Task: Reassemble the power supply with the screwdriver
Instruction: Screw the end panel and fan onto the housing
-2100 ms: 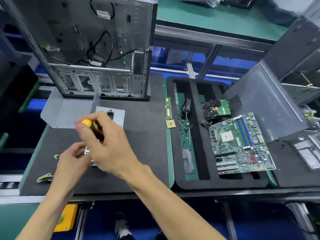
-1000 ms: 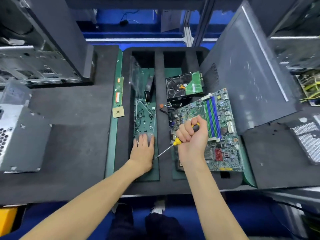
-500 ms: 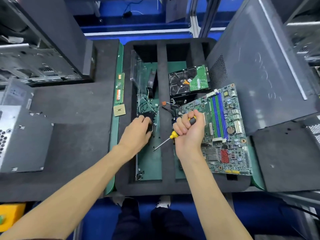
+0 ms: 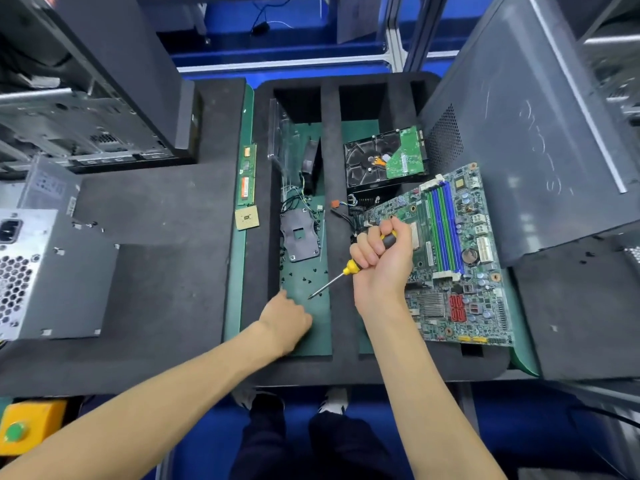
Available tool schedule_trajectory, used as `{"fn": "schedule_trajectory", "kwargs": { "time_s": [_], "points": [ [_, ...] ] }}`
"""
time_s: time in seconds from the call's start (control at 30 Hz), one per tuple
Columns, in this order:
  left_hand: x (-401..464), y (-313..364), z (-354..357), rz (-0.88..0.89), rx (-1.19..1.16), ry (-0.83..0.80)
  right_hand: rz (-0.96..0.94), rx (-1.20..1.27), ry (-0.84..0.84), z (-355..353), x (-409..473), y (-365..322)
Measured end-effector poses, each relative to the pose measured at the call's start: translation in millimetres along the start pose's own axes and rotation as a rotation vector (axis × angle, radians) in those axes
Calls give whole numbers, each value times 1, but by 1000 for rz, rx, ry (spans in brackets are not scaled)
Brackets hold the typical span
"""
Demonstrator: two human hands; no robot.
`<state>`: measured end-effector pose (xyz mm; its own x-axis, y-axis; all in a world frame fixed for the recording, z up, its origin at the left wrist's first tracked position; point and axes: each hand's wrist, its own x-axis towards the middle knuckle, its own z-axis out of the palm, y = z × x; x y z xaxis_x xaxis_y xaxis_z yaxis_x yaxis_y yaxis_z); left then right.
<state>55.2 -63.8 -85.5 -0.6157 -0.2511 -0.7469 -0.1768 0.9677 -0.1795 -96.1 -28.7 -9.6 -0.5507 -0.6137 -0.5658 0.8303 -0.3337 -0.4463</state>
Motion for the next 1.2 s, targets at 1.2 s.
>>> {"fn": "schedule_trajectory", "kwargs": {
  "time_s": [1.2],
  "points": [
    [-36,-15,-3,-143,-684,358,-117,188,81,-22,-53,-9]
  ]
}}
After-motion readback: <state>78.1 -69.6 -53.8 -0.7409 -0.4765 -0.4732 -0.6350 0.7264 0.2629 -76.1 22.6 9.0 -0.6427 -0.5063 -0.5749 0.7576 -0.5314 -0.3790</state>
